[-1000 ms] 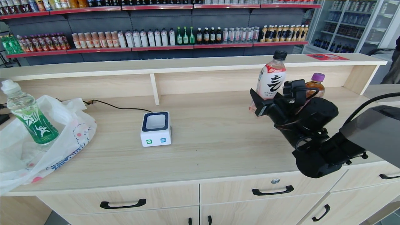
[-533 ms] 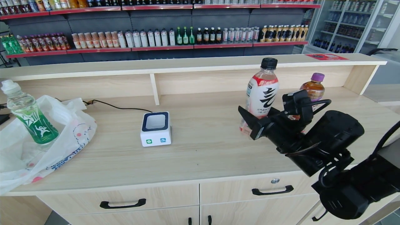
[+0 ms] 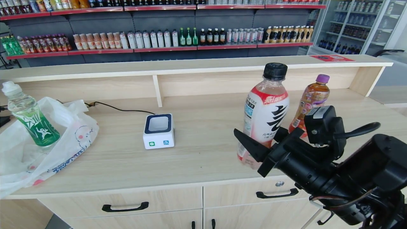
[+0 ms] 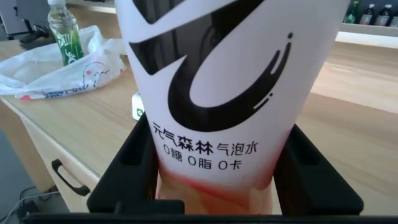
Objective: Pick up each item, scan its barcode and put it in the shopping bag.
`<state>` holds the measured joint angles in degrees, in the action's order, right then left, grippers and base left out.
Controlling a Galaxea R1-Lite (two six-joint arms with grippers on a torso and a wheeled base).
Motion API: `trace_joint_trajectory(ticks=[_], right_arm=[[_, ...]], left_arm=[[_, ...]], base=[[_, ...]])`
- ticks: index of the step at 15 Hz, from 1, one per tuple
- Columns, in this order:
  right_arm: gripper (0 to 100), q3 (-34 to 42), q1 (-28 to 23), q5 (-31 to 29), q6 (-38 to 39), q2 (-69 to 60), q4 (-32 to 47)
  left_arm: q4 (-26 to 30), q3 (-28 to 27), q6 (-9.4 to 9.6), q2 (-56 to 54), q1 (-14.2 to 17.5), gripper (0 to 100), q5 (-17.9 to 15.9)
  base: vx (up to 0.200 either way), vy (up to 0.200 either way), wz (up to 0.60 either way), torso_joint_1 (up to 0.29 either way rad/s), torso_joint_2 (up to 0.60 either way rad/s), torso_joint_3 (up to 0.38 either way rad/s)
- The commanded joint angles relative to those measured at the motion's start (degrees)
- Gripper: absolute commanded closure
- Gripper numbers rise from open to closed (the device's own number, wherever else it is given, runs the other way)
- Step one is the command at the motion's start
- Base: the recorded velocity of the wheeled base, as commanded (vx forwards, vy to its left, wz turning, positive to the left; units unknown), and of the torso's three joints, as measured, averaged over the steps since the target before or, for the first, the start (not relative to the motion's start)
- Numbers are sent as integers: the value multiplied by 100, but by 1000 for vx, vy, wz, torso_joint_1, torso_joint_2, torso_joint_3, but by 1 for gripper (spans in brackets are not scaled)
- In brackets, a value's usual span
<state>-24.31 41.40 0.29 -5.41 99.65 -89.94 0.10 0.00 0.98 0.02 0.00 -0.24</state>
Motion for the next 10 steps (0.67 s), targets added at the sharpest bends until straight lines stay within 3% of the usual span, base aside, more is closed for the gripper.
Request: trace_joint_trajectory(ticks=[1, 5, 8, 10], right_arm=[[100, 154, 70, 50, 93, -402, -6], [100, 93, 342, 226, 1139, -472, -6], [100, -39, 386, 1017, 1561, -481, -6], [100, -364, 536, 1184, 2053, -464, -6]], left_arm=[[-1, 0, 17, -2, 0, 0, -2], [8, 0, 17, -2, 0, 0, -2], [-1, 0, 17, -2, 0, 0, -2], [-1, 0, 17, -2, 0, 0, -2]], base=[[0, 0, 0, 0, 0, 0], [0, 0, 0, 0, 0, 0], [0, 0, 0, 0, 0, 0], [0, 0, 0, 0, 0, 0]])
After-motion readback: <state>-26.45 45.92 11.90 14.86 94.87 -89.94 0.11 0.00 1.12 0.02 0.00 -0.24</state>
